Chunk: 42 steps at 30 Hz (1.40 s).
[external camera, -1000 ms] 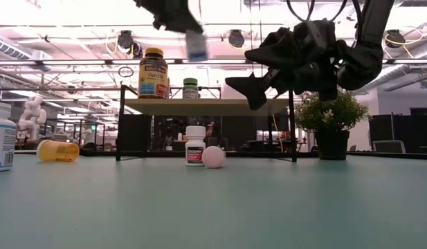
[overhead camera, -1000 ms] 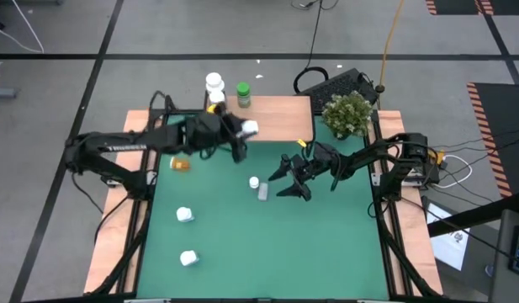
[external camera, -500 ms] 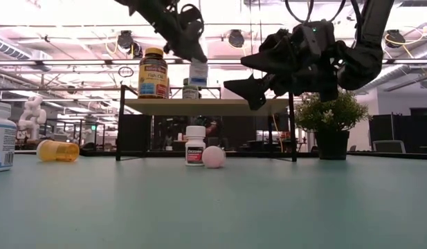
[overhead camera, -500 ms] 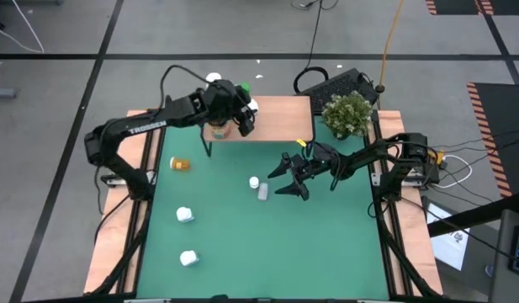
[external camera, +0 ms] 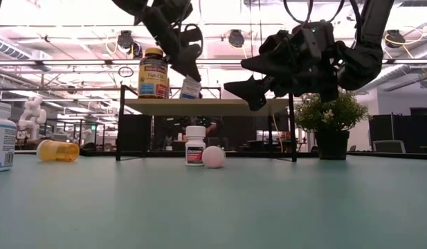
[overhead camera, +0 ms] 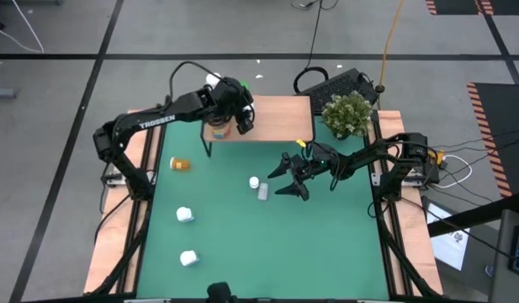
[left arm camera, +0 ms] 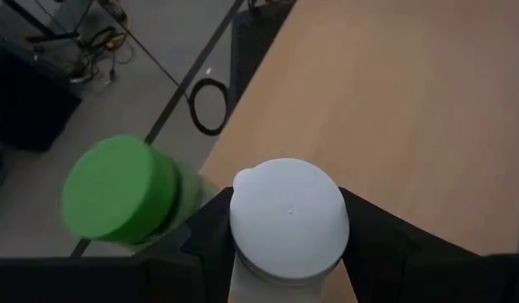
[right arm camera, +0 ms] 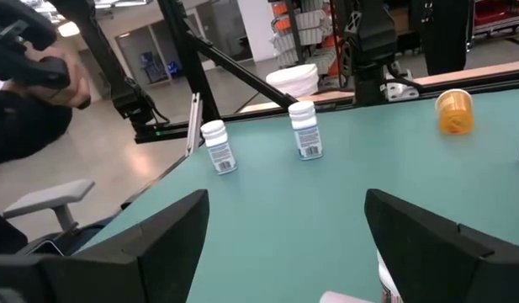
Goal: Pick and place medicine bottles onto shelf by color
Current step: Put the right white and blue pill bottle on the shelf, then put the white and black pill bottle on the shelf
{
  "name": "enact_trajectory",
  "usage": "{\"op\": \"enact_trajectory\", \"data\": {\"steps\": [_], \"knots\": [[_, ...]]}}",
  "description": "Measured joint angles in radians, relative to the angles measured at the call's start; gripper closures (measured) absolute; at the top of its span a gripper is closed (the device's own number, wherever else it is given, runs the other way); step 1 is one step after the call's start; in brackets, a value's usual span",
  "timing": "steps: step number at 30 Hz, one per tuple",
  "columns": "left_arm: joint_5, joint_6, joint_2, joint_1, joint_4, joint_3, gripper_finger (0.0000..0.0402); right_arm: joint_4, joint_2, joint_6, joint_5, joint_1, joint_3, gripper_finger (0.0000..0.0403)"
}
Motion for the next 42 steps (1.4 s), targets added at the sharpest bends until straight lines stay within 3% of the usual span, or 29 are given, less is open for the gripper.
{"op": "enact_trajectory", "data": {"steps": [11, 28, 42], "knots": [[0.053, -0.014, 0.0, 0.019, -0.011, -0.002, 0.0221, 0.0, 0.0, -0.004, -0.001, 0.0, 0.0, 0.0091], [0.034, 0.012, 0.0, 0.018, -0.003, -0.002, 0.0128, -0.003, 0.0, -0.003, -0.004, 0.0, 0.0, 0.0091], [-0.039, 0.131, -0.037, -0.025, -0.005, -0.001, 0.0137, -0.003, 0.0, -0.003, -0.004, 0.0, 0.0, 0.0091]]}}
